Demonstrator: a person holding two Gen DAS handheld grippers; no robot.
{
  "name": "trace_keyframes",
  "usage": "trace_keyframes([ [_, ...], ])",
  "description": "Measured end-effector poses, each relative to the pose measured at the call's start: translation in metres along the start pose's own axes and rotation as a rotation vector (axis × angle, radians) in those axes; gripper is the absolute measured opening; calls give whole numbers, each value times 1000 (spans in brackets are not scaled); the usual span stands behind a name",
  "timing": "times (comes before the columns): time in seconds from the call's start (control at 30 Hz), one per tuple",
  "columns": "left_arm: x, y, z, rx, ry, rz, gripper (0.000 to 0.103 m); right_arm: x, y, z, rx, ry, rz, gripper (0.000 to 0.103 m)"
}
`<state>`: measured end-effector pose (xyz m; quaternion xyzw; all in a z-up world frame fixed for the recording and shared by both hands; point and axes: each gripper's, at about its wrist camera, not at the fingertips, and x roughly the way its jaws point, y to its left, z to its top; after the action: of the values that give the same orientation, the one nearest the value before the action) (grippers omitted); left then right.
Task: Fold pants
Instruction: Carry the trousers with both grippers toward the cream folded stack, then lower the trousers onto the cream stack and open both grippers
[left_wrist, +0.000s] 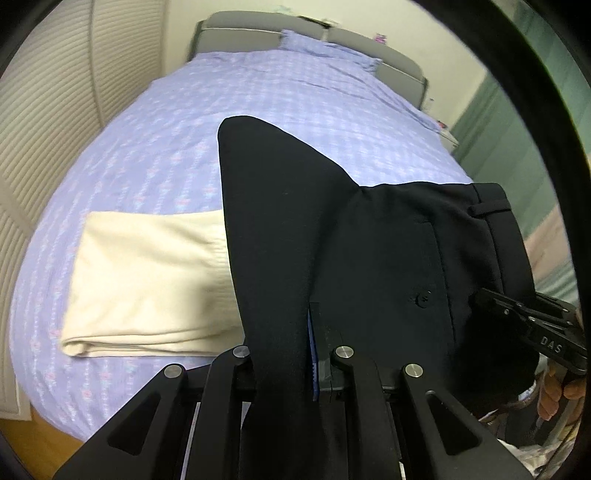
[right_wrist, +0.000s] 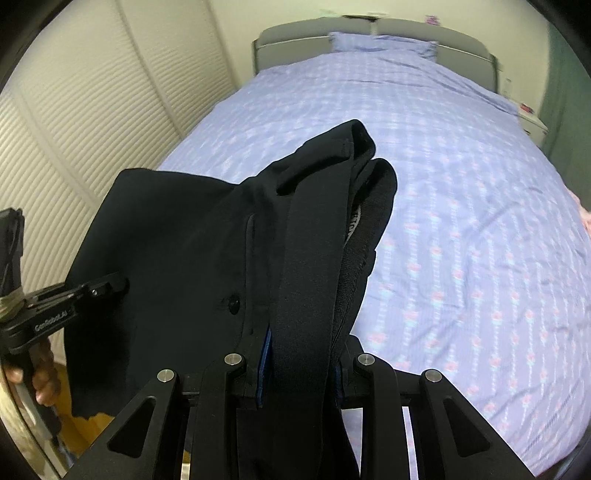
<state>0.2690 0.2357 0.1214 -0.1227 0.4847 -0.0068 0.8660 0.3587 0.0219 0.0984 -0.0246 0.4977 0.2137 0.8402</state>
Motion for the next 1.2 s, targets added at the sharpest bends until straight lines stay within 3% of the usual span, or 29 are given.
trace_keyframes([
  [0.57, 35, 145, 23, -39, 8, 202, 14, 101, 110, 49, -128, 93, 127, 26],
  [0.8, 67, 183, 27, -70, 18, 227, 14, 147, 131, 50, -112, 112, 178, 26],
  [0.97, 102, 212, 23, -59, 66, 229, 15, 187, 139, 53, -83, 141, 206, 26],
  [1.07, 120, 225, 16, -59, 84, 251, 19, 203, 140, 45, -81, 154, 188, 26],
  [1.2, 137, 230, 10, -66, 99, 298, 37, 208, 135, 42, -92, 152, 159, 32],
])
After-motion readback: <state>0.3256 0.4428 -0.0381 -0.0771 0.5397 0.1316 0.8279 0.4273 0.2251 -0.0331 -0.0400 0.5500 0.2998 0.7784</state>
